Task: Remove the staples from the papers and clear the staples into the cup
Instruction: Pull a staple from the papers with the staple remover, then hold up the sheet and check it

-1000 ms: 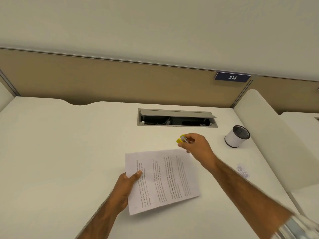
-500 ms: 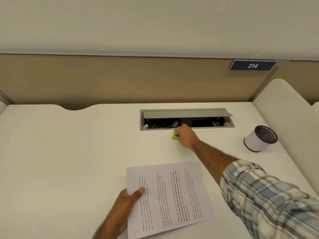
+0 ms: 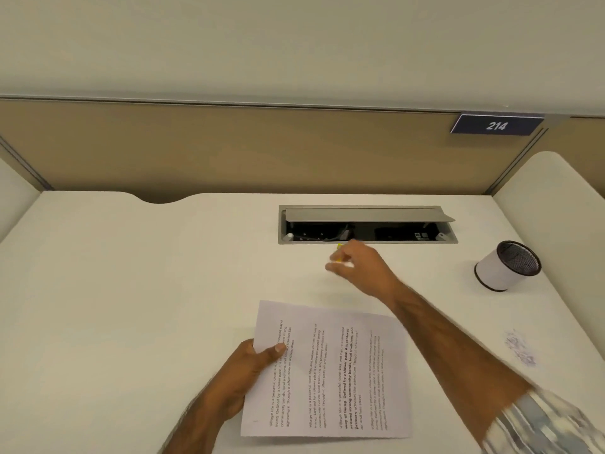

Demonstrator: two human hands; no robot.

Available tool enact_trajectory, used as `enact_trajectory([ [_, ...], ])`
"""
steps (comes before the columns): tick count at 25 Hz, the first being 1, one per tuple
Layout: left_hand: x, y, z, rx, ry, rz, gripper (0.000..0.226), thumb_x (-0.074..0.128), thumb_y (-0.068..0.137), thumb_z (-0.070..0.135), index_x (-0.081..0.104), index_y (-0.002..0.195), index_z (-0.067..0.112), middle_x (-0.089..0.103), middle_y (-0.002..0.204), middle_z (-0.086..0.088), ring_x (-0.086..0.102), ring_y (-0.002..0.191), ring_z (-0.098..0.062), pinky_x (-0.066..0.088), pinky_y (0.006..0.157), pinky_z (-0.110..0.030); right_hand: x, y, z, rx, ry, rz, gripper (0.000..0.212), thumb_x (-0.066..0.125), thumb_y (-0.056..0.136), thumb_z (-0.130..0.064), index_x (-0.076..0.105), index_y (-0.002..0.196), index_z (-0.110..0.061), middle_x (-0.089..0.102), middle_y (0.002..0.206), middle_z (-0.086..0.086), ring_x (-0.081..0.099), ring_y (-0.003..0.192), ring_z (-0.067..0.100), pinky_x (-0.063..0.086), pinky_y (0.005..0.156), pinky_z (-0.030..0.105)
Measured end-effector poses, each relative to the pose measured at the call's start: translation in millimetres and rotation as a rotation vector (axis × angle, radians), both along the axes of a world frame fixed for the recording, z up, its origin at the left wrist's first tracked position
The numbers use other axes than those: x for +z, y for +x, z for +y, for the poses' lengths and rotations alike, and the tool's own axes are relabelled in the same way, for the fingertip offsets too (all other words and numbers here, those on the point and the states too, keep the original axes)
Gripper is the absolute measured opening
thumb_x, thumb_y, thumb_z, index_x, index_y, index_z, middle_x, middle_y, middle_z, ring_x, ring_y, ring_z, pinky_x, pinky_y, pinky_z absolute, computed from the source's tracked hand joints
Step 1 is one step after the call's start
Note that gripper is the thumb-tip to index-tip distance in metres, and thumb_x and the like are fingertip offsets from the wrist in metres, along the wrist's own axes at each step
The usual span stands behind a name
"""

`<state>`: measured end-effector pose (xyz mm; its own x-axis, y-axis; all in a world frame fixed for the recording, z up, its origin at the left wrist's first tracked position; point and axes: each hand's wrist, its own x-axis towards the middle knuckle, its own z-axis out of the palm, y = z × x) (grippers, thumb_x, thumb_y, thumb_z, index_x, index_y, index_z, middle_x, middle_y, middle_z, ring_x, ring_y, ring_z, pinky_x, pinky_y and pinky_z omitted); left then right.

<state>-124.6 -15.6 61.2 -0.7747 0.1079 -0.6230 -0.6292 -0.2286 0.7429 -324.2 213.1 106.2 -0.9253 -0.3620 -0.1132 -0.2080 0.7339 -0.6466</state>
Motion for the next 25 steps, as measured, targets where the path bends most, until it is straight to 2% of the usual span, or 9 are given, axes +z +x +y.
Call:
enact_trajectory([
  [2, 11, -2, -7, -0.078, -0.021, 0.021, 0.050, 0.079, 0.086, 0.034, 0.070, 0.125, 0.003, 0.076, 0.117, -0.022, 0.073, 0.107, -0.044, 0.056, 0.099, -0.059, 26, 42, 10, 0.122, -0.023, -0.317, 0.041, 0.079, 0.078, -0.047, 0.069, 0.111, -0.025, 0.068, 0.105, -0.012, 0.065, 0.094, 0.009, 0.051, 0.085, 0.026],
  [3, 18, -2, -10, -0.127, -0.029, 0.034, 0.052, 0.078, 0.084, 0.036, 0.071, 0.125, 0.004, 0.075, 0.118, -0.022, 0.073, 0.108, -0.044, 0.056, 0.100, -0.059, 33, 62, 17, 0.192, 0.044, -0.379, 0.044, 0.080, 0.077, -0.047, 0.068, 0.113, -0.027, 0.069, 0.105, -0.012, 0.065, 0.092, 0.006, 0.053, 0.085, 0.025],
  [6, 43, -3, -12, -0.262, -0.045, 0.088, 0.046, 0.077, 0.088, 0.033, 0.071, 0.124, 0.004, 0.075, 0.119, -0.021, 0.073, 0.108, -0.041, 0.058, 0.098, -0.053, 43, 102, 35, 0.212, 0.133, -0.340, 0.021, 0.078, 0.082, -0.034, 0.072, 0.101, -0.025, 0.071, 0.103, -0.009, 0.067, 0.090, 0.010, 0.056, 0.087, 0.034],
  [8, 62, -2, -12, -0.337, -0.046, 0.121, 0.041, 0.076, 0.093, 0.027, 0.070, 0.125, 0.002, 0.074, 0.121, -0.022, 0.074, 0.105, -0.037, 0.061, 0.092, -0.047, 53, 126, 44, 0.118, -0.006, -0.363, 0.008, 0.074, 0.086, -0.025, 0.072, 0.092, -0.019, 0.075, 0.096, -0.003, 0.072, 0.085, 0.016, 0.059, 0.084, 0.041],
  [11, 90, -1, -15, -0.392, -0.057, 0.187, 0.045, 0.076, 0.091, 0.032, 0.070, 0.123, 0.000, 0.074, 0.119, -0.022, 0.074, 0.098, -0.033, 0.062, 0.085, -0.041, 72, 165, 56, -0.023, -0.275, -0.431, 0.008, 0.069, 0.091, -0.015, 0.068, 0.092, -0.007, 0.077, 0.090, 0.009, 0.075, 0.080, 0.028, 0.061, 0.079, 0.047],
  [16, 125, 12, -26, -0.049, 0.044, 0.419, 0.056, 0.059, 0.094, 0.048, 0.072, 0.125, 0.004, 0.072, 0.114, -0.018, 0.070, 0.097, -0.027, 0.059, 0.081, -0.035, 97, 209, 71, -0.293, -0.640, -0.387, 0.016, 0.071, 0.088, -0.006, 0.063, 0.096, 0.006, 0.072, 0.096, 0.029, 0.070, 0.082, 0.041, 0.053, 0.084, 0.062],
  [20, 146, 23, 1, 0.149, 0.117, 0.540, 0.056, 0.062, 0.092, 0.055, 0.073, 0.124, 0.010, 0.074, 0.119, -0.018, 0.074, 0.094, -0.025, 0.062, 0.077, -0.035, 112, 227, 70, -0.444, -0.882, -0.308, 0.016, 0.068, 0.087, -0.002, 0.060, 0.098, 0.008, 0.070, 0.101, 0.033, 0.069, 0.080, 0.037, 0.053, 0.086, 0.059],
  [23, 159, 33, 32, 0.202, 0.090, 0.605, 0.046, 0.059, 0.101, 0.045, 0.071, 0.127, 0.010, 0.073, 0.125, -0.020, 0.073, 0.105, -0.033, 0.060, 0.092, -0.050, 124, 227, 68, -0.466, -0.992, -0.262, 0.020, 0.069, 0.086, -0.005, 0.061, 0.100, 0.006, 0.069, 0.105, 0.031, 0.068, 0.086, 0.040, 0.053, 0.091, 0.062],
  [25, 170, 36, 48, 0.229, 0.088, 0.610, 0.040, 0.057, 0.104, 0.037, 0.068, 0.128, 0.006, 0.074, 0.122, -0.019, 0.072, 0.110, -0.041, 0.055, 0.099, -0.060, 134, 227, 67, -0.441, -1.033, -0.246, 0.019, 0.067, 0.088, -0.006, 0.061, 0.103, 0.005, 0.072, 0.105, 0.026, 0.070, 0.087, 0.039, 0.058, 0.085, 0.055],
])
